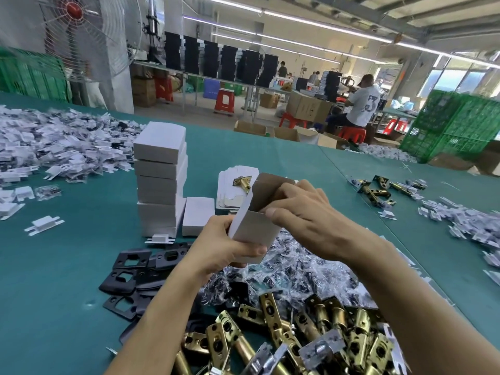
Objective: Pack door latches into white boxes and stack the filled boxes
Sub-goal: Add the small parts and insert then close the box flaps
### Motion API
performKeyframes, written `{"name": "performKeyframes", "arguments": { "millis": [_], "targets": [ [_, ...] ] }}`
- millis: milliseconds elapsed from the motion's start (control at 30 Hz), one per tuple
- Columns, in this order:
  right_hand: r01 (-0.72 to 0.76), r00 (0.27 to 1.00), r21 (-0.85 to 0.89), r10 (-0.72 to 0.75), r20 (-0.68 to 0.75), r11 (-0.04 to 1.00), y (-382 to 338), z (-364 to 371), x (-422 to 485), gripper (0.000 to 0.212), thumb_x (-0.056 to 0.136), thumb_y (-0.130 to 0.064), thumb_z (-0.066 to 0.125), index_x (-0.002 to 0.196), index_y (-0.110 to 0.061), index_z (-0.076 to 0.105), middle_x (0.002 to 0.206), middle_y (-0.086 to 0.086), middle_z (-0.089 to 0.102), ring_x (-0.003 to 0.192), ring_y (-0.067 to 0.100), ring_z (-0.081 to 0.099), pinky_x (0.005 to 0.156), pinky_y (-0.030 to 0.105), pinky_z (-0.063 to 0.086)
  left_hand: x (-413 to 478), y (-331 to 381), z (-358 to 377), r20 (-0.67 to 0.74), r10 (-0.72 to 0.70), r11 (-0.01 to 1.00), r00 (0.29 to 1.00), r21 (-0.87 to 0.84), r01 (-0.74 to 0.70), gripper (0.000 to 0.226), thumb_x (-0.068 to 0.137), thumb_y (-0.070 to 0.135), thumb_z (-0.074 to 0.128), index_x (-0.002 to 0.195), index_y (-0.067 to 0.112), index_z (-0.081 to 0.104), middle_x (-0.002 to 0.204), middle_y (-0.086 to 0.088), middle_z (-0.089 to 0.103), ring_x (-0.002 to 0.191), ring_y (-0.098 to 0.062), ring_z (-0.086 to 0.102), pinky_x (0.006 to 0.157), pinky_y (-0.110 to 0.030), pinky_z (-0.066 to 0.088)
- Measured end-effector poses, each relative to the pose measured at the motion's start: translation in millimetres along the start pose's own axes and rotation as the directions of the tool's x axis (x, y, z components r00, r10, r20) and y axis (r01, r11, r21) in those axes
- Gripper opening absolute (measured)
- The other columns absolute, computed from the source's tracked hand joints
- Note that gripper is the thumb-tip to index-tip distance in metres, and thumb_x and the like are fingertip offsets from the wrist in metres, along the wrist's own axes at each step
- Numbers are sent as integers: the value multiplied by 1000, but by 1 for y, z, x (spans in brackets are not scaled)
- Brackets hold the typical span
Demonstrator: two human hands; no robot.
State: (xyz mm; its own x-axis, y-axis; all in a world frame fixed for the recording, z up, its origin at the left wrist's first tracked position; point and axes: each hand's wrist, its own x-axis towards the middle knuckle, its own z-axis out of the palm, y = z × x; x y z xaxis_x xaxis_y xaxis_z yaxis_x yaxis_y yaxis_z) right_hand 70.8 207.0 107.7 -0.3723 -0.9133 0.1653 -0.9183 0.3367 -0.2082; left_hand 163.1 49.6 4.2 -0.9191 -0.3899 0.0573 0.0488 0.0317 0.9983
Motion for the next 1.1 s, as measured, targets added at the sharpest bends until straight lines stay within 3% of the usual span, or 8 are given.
{"name": "performKeyframes", "arguments": {
  "millis": [67, 133, 233, 333, 533, 700, 800, 1100],
  "targets": [
    [19, 994, -1, -19, -109, 1000, 4, 6, -5, 38, 94, -51, 34, 102, -40, 70, 103, -17, 42, 103, 8, 31, 91, 31, 23, -1, 1, 1, -6, -1, 1000, 1000, -19, 1, 40, 54, 23, 91, 92, 24, 78, 91, -3, 77, 82, -21, 74, 65, -39, 62],
    [46, 929, 34, -30, -369, 998, 8, 15, -9, 24, 93, -39, 58, 113, -34, 70, 115, -14, 46, 113, 8, 37, 96, 28, 27, -1, 2, 1, -2, -5, 999, 1000, -48, 5, 44, 53, 23, 92, 95, 22, 78, 93, -5, 77, 84, -23, 74, 65, -40, 62],
    [128, 830, 342, 89, -551, 931, 18, 27, -16, 30, 83, -16, 78, 111, -24, 68, 117, -5, 60, 112, 11, 57, 93, 34, 50, -2, 4, 1, 28, -20, 997, 999, -68, 22, 47, 54, 17, 92, 99, 17, 78, 95, -7, 77, 85, -24, 75, 62, -38, 60],
    [161, 877, 637, 186, -442, 754, 24, 37, -22, 36, 78, -20, 78, 112, -27, 68, 110, 2, 71, 98, 14, 70, 88, 37, 58, -3, 4, 3, 57, -42, 996, 997, -74, 47, 42, 57, 10, 92, 96, 17, 78, 94, -7, 77, 84, -24, 75, 59, -37, 59],
    [115, 925, 763, 212, -316, 636, 34, 60, -26, 30, 82, -5, 73, 108, -20, 72, 101, -1, 74, 88, 22, 71, 79, 27, 58, -3, -3, 13, 123, -21, 1000, 992, 3, 21, 36, 62, 16, 90, 95, 27, 78, 94, -4, 78, 88, -22, 75, 66, -39, 62],
    [42, 935, 688, 214, -283, 725, 52, 71, -35, 27, 85, 2, 72, 107, -14, 74, 108, 4, 71, 97, 14, 69, 84, 29, 57, 0, -5, 12, -8, 220, 921, 975, 331, -205, 56, 64, 29, 93, 107, 48, 63, 99, 23, 71, 93, 2, 67, 80, -18, 53],
    [4, 945, 649, 208, -251, 761, 61, 76, -41, 27, 86, -3, 72, 105, -22, 74, 108, -1, 70, 100, 12, 67, 85, 30, 56, 1, -6, 11, -91, 417, 871, 904, 324, -369, 55, 67, 28, 92, 106, 44, 56, 106, 22, 68, 98, 1, 67, 86, -14, 52],
    [-25, 973, 693, 175, -147, 721, 68, 83, -40, 34, 91, -5, 68, 116, -29, 69, 121, -7, 63, 112, 7, 62, 87, 26, 54, 3, -13, 18, 13, 360, 876, 933, 337, -344, 28, 78, 16, 84, 89, 40, 73, 104, 20, 68, 100, 6, 65, 84, -19, 57]
  ]
}}
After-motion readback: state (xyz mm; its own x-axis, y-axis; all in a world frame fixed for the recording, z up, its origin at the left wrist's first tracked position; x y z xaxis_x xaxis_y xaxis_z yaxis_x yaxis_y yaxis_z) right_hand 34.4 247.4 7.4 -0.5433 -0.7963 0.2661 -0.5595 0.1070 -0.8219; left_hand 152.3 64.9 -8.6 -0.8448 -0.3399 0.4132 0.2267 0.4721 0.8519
